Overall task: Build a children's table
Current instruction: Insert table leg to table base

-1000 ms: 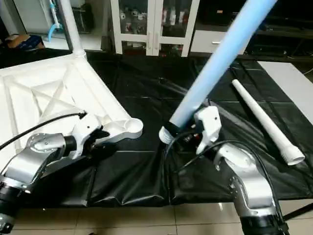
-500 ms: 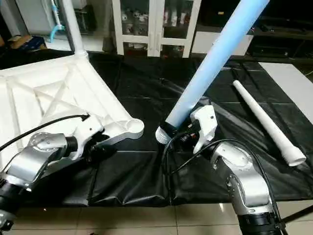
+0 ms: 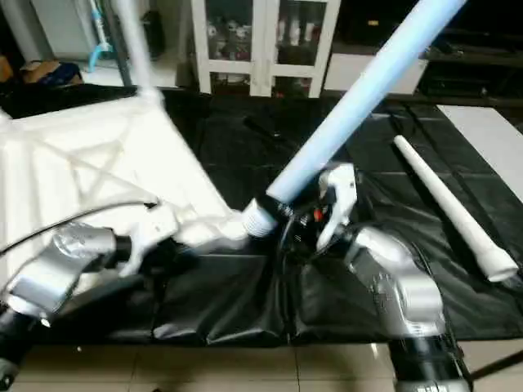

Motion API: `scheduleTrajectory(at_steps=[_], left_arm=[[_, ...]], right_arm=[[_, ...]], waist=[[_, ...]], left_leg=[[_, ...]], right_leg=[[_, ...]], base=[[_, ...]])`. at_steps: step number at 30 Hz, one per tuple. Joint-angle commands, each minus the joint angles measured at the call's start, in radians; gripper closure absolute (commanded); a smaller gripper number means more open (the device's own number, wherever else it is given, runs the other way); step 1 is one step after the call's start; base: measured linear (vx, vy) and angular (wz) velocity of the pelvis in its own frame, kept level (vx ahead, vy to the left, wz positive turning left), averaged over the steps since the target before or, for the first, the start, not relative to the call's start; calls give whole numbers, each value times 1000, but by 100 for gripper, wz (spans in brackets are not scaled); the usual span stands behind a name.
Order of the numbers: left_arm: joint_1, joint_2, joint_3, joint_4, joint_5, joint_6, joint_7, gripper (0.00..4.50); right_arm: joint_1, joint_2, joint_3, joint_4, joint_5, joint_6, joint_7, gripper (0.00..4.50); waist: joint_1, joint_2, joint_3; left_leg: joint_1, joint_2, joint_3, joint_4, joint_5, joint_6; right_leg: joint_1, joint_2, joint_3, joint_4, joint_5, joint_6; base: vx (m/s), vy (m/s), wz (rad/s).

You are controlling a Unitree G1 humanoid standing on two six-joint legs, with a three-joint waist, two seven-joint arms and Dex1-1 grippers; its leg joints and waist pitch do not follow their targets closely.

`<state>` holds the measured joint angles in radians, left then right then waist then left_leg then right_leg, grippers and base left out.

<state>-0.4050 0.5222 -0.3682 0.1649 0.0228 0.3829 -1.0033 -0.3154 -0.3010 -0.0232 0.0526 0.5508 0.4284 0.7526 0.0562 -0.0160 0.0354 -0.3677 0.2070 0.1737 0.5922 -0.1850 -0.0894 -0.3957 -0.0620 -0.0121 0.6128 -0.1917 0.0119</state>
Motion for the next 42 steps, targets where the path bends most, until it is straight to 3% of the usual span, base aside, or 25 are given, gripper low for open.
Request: scheduleTrajectory(at_steps=[1,5,7,9,12,17,22,25,29,30,31,35,42], left_arm=[[40,-7,-116,11,43,-23,-46,407],[58,4,-147,-35,59,-30,-63,436],[56,4,-148,-43,73,-40,-62,443],[48,0,-144,-38,74,-59,-63,447],[35,5,-148,-30,80,-71,-68,450],[22,16,-151,-24,77,-99,-101,450],[26,21,-163,-46,63,-125,-151,450],[21,26,-169,-45,67,-137,-163,450],[15,25,-153,-29,63,-150,-156,450],[11,23,-150,-14,65,-157,-153,450],[7,20,-146,-2,68,-164,-147,450],[-12,24,-133,29,83,-158,-139,450],[-4,31,-104,19,66,-144,-145,450]], right_arm=[[-35,-2,-16,61,10,0,38,266],[-68,-18,55,120,-48,-25,108,266],[-82,-33,94,131,-63,-25,165,266],[-95,-60,144,149,-100,-43,221,266],[-110,-86,174,175,-124,-58,268,266],[-150,-99,186,258,-193,-142,278,266],[-187,-114,148,299,-166,-156,316,266],[-179,-119,159,317,-169,-165,352,266],[-158,-106,168,336,-159,-156,399,266],[-152,-105,171,344,-157,-154,409,266],[-148,-102,171,351,-157,-156,410,266],[-152,-97,159,355,-140,-148,407,266],[-155,-119,194,365,-196,-187,436,266]], waist=[[-4,-13,-49],[-2,-14,-48],[-2,-22,-49],[-2,-23,-48],[0,-23,-47],[-4,-31,-48],[-3,-37,-51],[-4,-31,-52],[-6,-34,-53],[-6,-22,-53],[-8,-28,-52],[-9,-26,-49],[-12,-31,-48]], left_leg=[[17,16,6,-71,-208,19],[14,17,5,-73,-203,8],[15,17,6,-73,-212,7],[15,18,5,-73,-223,10],[17,18,6,-73,-228,10],[14,18,5,-73,-233,1],[15,19,6,-72,-211,15],[14,19,7,-71,-206,19],[12,19,7,-71,-207,20],[13,19,5,-72,-211,16],[16,18,7,-72,-236,14],[20,20,4,-76,-294,-3],[15,20,0,-78,-303,-7]], right_leg=[[27,-48,23,-72,-204,-192],[29,-51,22,-72,-226,-176],[27,-51,22,-74,-242,-169],[26,-52,21,-74,-258,-168],[23,-53,23,-77,-281,-159],[20,-53,22,-78,-295,-156],[24,-51,21,-71,-239,-172],[24,-50,21,-69,-210,-183],[28,-49,20,-67,-184,-194],[28,-49,21,-66,-182,-196],[25,-48,21,-71,-204,-198],[21,-50,21,-78,-285,-187],[21,-52,20,-81,-322,-171]], base=[[0,0,0],[0,0,0],[0,0,0],[0,0,0],[0,0,0],[0,0,0],[0,0,0],[0,0,0],[0,0,0],[0,0,0],[0,0,0],[0,0,0],[0,0,0]])
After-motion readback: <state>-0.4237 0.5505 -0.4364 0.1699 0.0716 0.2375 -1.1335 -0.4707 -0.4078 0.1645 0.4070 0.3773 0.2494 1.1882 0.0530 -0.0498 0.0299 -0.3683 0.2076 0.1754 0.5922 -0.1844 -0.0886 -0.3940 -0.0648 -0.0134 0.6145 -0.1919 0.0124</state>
